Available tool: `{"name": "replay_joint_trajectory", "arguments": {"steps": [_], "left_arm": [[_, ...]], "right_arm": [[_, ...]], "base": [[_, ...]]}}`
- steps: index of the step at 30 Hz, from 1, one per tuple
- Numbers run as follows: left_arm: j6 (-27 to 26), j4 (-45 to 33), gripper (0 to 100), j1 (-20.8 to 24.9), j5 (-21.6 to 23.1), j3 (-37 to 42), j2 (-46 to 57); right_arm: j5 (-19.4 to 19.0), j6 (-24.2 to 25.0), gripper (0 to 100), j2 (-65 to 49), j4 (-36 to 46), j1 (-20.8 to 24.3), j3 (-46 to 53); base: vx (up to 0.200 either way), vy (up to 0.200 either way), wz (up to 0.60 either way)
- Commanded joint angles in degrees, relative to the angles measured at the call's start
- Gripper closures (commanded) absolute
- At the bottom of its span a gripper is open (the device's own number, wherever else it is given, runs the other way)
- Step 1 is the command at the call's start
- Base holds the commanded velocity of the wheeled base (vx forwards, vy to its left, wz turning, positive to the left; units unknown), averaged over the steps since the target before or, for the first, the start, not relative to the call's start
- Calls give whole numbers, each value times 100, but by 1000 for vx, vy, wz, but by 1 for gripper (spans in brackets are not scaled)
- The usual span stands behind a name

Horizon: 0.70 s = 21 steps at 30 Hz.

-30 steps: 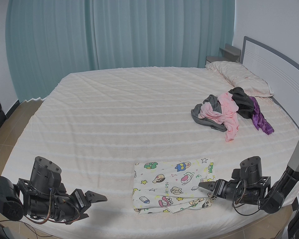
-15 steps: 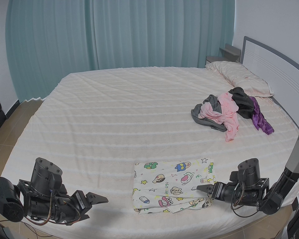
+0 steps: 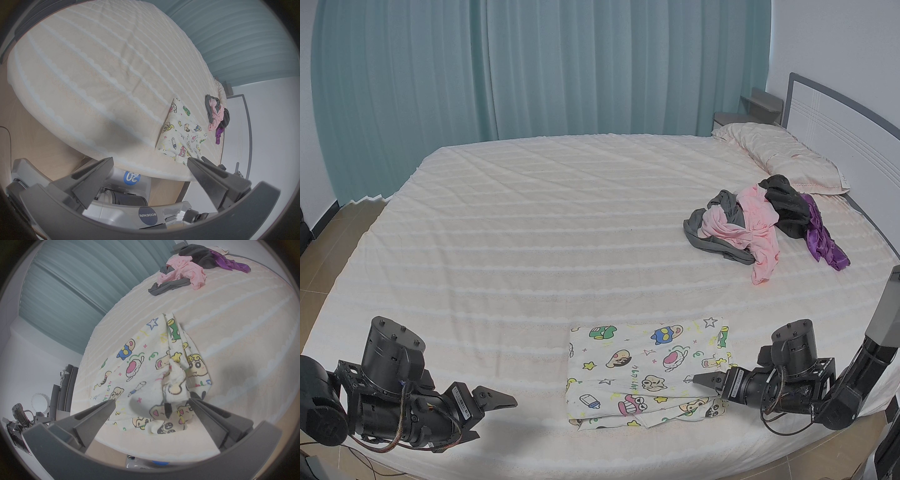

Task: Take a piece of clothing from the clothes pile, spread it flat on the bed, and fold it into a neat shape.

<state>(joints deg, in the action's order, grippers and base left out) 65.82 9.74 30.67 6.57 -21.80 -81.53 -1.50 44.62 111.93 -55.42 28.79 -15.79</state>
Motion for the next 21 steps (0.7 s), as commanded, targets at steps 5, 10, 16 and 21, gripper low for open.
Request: {"name": "replay_joint_trajectory", "arguments": {"steps": [5,10,16,21], "left_arm": [[1,2,0,9,2,0,-12],[1,2,0,18,2,0,-12],[1,2,0,18,2,0,-12],[1,2,0,18,2,0,-12]], "right_arm": [[1,12,0,-5,-22,-23,-74],[1,3,100,65,-30,-41,-100],[1,3,100,65,22,-41,-82],[53,3,100,-31,40,-41,58]], "base": [[0,0,0],[0,0,0],[0,0,0],[0,0,0]]}}
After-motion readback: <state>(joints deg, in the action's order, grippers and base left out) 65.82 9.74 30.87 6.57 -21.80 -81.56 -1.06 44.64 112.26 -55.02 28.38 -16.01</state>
